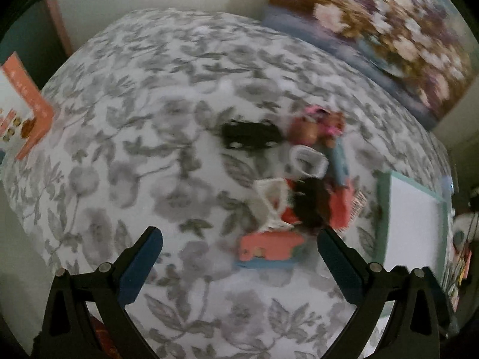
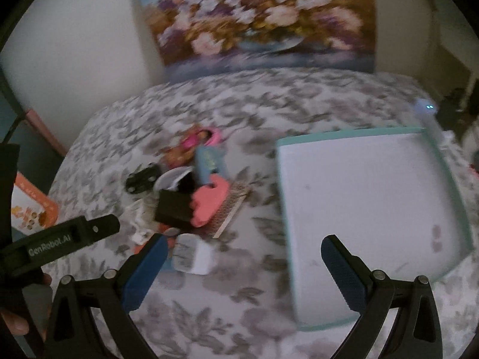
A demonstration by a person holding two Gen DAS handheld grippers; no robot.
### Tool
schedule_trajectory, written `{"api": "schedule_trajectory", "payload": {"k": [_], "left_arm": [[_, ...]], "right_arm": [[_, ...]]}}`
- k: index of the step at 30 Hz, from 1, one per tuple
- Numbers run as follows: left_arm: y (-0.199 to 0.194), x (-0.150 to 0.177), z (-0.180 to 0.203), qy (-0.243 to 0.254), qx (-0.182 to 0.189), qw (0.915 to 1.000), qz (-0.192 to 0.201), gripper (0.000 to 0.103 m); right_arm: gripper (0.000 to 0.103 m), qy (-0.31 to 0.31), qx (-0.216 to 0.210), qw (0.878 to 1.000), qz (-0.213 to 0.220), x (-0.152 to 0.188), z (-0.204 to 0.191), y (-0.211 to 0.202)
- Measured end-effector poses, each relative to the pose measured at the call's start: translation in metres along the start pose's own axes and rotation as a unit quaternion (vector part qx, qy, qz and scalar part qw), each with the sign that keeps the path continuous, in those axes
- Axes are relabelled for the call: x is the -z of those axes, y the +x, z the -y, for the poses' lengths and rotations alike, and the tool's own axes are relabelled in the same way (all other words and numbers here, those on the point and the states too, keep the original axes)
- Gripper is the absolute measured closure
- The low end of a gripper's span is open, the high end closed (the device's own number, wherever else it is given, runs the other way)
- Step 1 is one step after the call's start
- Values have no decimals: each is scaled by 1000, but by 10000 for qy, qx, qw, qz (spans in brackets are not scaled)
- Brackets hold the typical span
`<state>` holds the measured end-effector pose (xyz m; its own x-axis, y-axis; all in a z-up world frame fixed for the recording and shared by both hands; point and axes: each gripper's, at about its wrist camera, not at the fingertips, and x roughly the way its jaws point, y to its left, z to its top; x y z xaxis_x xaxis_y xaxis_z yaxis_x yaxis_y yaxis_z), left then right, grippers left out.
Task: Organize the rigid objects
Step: 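Grasp the white charger cube with the right tool while the left tool grasps the white stand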
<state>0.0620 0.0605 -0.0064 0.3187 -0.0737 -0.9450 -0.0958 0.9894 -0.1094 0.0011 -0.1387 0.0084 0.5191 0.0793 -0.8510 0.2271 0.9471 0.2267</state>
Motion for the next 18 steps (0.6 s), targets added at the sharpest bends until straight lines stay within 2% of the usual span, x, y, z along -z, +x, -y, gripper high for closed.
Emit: {"api": "schedule_trajectory", "payload": {"k": [3,6,8,12,18], "left_arm": [[4,-1,-13,-158,-95,9998,1,0],[16,-2,-19,-344,-91,9993,-150,0],[24,-2,-23,-450,-50,9986,-268,0],[29,-1,-26,-540,-118,9980,-317,0],[38,-4,-33,-712,-32,9965,-429,0]], "right_arm": [[0,-71,-204,9997,-150,4,-14,13],[3,-268,-199,9990,-301,9,-28,28],[11,-308,-219,9984,-420,12,-31,35],[18,-410,-187,9974,-563,17,-37,49],[41,-539,-169,9962,-661,20,-49,65]]}}
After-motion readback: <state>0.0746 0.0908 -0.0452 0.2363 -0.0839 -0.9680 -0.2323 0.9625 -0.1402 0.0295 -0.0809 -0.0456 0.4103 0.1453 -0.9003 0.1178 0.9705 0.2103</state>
